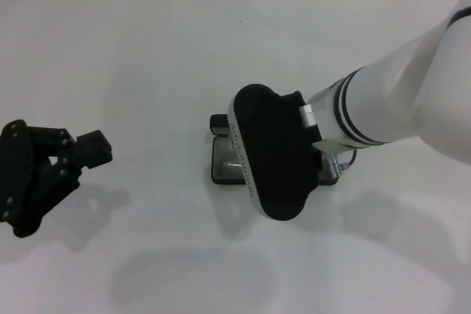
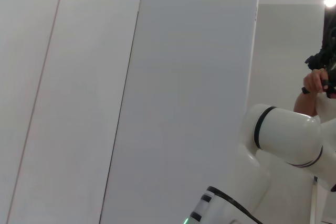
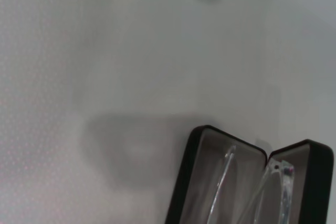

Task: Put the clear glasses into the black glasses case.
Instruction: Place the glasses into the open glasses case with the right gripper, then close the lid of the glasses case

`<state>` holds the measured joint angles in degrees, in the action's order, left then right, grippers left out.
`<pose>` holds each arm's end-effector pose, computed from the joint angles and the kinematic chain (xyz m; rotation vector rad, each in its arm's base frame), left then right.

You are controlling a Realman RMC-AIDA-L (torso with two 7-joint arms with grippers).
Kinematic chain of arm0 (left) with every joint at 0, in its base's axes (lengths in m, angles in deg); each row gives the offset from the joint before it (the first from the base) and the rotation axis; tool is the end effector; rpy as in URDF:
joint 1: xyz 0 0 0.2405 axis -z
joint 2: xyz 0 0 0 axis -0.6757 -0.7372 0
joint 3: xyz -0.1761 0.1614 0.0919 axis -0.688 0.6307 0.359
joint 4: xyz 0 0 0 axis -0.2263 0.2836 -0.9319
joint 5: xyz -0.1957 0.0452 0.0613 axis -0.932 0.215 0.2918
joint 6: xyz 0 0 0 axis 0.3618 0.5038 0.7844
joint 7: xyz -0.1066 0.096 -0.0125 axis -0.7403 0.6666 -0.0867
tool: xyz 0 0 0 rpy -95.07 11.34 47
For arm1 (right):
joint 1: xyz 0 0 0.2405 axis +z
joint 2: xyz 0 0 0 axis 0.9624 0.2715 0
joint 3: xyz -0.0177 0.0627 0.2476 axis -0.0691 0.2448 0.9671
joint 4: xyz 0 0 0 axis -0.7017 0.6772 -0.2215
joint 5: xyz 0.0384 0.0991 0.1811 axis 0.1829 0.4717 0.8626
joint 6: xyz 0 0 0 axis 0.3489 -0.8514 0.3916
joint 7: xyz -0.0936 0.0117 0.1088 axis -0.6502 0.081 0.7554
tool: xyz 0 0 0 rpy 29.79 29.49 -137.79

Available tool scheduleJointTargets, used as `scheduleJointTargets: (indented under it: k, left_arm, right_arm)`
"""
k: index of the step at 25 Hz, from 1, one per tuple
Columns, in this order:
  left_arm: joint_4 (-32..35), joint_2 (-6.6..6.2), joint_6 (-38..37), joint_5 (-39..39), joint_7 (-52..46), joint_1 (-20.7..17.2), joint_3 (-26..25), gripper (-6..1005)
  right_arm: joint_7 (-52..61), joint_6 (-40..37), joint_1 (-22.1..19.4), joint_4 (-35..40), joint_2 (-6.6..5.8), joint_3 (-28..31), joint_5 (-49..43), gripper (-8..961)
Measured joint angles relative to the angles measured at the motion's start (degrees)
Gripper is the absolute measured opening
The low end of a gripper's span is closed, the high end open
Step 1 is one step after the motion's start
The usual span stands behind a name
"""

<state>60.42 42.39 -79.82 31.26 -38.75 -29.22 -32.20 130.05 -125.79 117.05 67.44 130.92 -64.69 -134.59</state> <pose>-0.2811 0.2251 0.0637 -2.5951 -0.3238 -1.3774 0.0770 0.3151 -0.0988 -2.5903 -0.7227 -0.7728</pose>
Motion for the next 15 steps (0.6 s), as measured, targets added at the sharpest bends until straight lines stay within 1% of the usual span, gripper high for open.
scheduleJointTargets:
  k: [15]
  left_arm:
    - [0.0,0.09,-0.08,0.66,-0.04,-0.21,0.0,54]
  right_arm:
    - [0.16,-0.41,0.0,0.4,0.0,-0.38,-0.07,149]
